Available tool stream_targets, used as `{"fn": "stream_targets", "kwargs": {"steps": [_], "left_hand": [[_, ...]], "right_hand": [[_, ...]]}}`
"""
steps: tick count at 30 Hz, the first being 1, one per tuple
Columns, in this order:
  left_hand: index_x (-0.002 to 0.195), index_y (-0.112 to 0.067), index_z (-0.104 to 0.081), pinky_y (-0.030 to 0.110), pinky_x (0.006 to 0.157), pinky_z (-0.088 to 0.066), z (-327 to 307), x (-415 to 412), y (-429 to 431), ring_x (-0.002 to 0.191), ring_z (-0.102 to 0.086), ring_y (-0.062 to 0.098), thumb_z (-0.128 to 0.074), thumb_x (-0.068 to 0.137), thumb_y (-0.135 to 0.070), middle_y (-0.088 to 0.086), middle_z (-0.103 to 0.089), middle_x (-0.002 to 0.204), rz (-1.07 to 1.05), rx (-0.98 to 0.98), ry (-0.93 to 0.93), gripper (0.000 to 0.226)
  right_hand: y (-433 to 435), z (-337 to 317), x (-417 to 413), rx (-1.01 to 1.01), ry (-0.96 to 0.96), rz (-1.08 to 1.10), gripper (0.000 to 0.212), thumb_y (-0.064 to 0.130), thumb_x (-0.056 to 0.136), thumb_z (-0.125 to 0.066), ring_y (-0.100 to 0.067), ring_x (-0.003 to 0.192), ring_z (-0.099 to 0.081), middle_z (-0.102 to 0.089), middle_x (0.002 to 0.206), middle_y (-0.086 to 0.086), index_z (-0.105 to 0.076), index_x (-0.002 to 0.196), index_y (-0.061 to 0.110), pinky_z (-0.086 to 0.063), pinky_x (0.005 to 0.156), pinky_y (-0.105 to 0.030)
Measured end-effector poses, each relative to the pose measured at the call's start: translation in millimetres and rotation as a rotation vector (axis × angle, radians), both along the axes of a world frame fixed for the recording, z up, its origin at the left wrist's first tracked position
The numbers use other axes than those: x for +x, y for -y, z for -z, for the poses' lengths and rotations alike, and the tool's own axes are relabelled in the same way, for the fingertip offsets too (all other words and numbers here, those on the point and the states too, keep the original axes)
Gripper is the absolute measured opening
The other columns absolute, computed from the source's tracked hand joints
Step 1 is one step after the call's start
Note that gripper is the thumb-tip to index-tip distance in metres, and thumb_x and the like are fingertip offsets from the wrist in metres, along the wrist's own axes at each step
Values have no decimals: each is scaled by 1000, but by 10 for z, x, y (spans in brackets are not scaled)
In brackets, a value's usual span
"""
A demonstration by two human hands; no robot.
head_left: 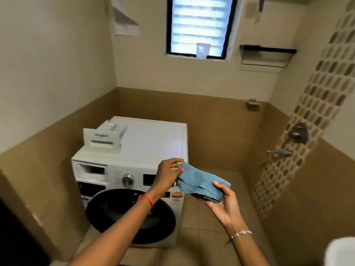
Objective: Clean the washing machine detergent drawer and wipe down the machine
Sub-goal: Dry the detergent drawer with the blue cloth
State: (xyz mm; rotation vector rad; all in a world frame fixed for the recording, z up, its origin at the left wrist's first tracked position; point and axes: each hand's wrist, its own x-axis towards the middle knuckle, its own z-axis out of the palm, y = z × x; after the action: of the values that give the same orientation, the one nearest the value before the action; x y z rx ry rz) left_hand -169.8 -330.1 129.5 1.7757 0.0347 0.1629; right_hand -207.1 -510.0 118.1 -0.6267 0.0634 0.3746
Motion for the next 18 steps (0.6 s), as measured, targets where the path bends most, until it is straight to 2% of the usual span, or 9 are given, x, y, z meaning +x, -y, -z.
{"fn": "stream_targets", "kwargs": {"steps": [3,7,9,11,12,13,15,18], "left_hand": [[118,-5,-61,21,87,-46,35,27,-665,101,-57,12,-58,86,0,7,-63,110,-56,29,-19,33],[133,-12,-49,33,102,-42,149,106,-1383,116,-55,17,-53,93,-18,7,-59,126,-98,34,-104,40],[134,-13,-47,33,101,-43,206,139,-1658,116,-54,17,-51,94,-19,7,-57,128,-147,17,-137,41],[136,-13,-45,33,101,-42,261,172,-1892,116,-52,16,-49,95,-19,5,-56,124,-207,-14,-152,42],[137,-13,-43,34,103,-41,299,204,-2006,117,-51,17,-48,96,-20,4,-55,121,-242,-23,-156,42],[138,-14,-42,35,103,-40,331,239,-2113,117,-50,18,-48,96,-21,3,-54,119,-274,-29,-164,43],[138,-14,-41,34,100,-41,408,350,-2321,118,-50,21,-47,96,-24,4,-54,124,-331,-24,-182,43],[137,-11,-42,22,87,-44,514,615,-2648,109,-54,21,-46,97,-21,12,-53,130,-416,-5,-191,41]], "right_hand": [[-632,78,173,27,-54,-44,60,2,22,-89,-38,83,-68,-68,96,-25,-73,80,-5,-47,82,-57],[-1302,87,340,67,-86,-117,55,-6,16,-86,-40,76,-69,-69,87,-26,-72,70,-6,-52,68,-58],[-1551,92,439,48,-93,-155,46,-8,34,-80,-40,77,-69,-69,86,-26,-69,78,-7,-53,67,-58],[-1769,101,592,-11,-117,-149,44,-6,54,-67,-41,89,-66,-67,94,-25,-59,98,-4,-51,73,-59],[-1867,121,697,-27,-121,-142,54,-6,53,-70,-42,99,-62,-65,102,-26,-56,105,-1,-49,76,-60],[-1964,144,810,-36,-128,-135,72,-6,42,-79,-43,106,-57,-62,108,-26,-54,109,0,-48,78,-62],[-2138,180,1039,-45,-136,-148,96,-5,20,-87,-43,102,-60,-63,107,-27,-53,109,-2,-48,79,-63],[-2369,272,1392,-68,-154,-194,100,-2,17,-90,-41,90,-67,-66,103,-27,-53,110,-2,-48,80,-61]]}}
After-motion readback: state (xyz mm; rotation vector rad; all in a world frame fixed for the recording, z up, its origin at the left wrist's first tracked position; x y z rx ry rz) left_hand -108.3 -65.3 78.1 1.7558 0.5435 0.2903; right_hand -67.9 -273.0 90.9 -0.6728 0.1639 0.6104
